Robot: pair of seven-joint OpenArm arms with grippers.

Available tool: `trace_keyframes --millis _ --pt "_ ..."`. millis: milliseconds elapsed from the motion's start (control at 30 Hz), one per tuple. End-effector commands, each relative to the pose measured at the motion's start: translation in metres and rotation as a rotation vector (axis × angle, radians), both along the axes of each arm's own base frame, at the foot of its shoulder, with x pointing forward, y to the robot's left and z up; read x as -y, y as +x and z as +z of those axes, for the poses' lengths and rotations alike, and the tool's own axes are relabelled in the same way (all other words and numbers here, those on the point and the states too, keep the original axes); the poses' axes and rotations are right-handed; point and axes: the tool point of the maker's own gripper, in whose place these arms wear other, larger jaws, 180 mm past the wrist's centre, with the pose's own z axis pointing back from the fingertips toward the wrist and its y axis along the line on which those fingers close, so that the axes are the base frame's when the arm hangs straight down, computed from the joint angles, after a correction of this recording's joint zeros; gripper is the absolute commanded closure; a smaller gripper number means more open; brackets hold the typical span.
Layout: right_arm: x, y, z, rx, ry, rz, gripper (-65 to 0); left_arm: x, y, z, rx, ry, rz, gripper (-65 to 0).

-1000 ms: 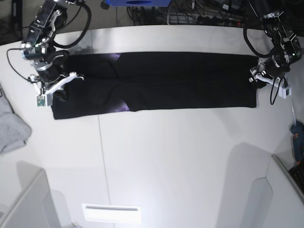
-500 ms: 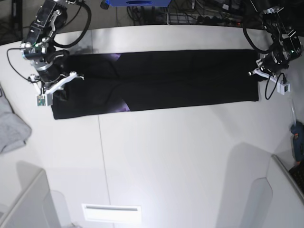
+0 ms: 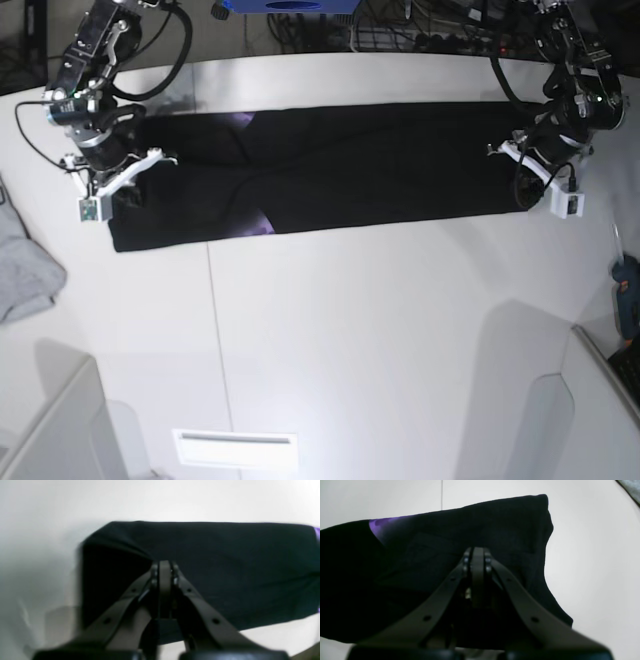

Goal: Fold the T-shirt properly
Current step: 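Grasp the hem end of the strip with the left gripper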

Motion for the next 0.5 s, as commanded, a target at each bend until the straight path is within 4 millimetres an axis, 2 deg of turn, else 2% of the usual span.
trace_keyframes --millis 0,233,467 --pt "-0.002 0.007 0.012 0.051 0.008 0.001 0.0 0.005 0.004 0.004 0.022 -0.001 -0.011 0.0" --pt "-0.002 0.006 0.01 0.046 0.009 0.001 0.0 0.05 0.016 0.001 0.035 -0.09 -0.068 0.0" --pt "-0.002 0.005 0.01 0.045 0.009 0.0 0.0 0.048 0.017 -0.001 0.019 -0.107 -0.016 0.0"
